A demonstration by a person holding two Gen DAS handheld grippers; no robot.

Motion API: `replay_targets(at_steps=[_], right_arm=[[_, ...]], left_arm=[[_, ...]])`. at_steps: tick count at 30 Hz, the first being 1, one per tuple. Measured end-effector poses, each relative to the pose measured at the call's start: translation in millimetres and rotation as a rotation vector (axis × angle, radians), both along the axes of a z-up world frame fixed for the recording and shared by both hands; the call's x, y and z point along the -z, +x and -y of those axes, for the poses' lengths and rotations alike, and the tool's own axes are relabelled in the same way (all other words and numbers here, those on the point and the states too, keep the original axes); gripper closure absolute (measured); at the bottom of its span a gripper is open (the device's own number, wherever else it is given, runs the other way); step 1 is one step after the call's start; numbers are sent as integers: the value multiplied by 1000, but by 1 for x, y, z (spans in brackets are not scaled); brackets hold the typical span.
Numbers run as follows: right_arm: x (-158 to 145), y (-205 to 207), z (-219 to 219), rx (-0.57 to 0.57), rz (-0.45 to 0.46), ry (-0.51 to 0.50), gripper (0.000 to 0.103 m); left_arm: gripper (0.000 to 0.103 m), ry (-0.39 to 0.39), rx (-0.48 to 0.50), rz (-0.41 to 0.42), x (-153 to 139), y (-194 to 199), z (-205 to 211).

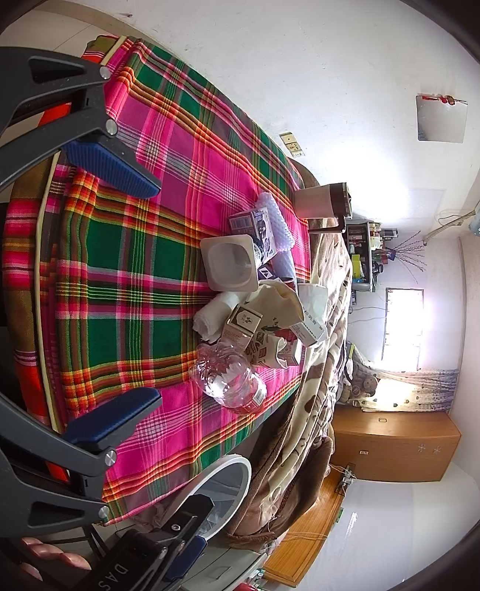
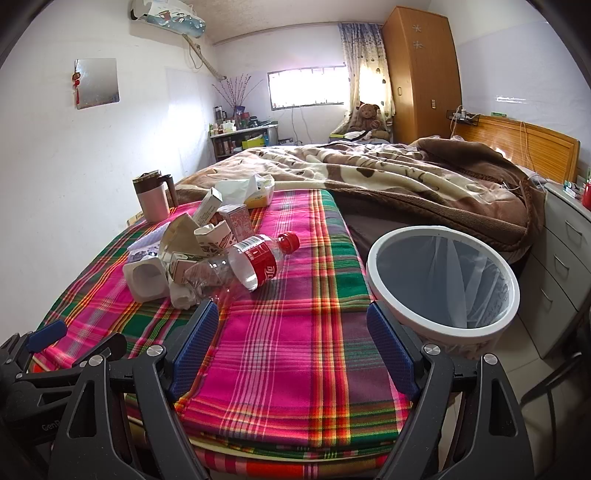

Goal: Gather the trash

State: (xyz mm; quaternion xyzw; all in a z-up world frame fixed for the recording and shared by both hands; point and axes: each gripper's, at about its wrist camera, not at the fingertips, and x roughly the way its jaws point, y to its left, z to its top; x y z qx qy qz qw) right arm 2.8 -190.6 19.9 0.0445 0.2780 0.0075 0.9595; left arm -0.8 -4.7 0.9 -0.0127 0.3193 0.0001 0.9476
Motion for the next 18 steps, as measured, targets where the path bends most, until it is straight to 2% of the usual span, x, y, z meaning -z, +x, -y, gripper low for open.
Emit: replay_targets(at_steps=[18], right_arm=[[-1,0,1,5,3,-3,19]], left_arm=[[0,-1,-2,3,-2,-2,-1]])
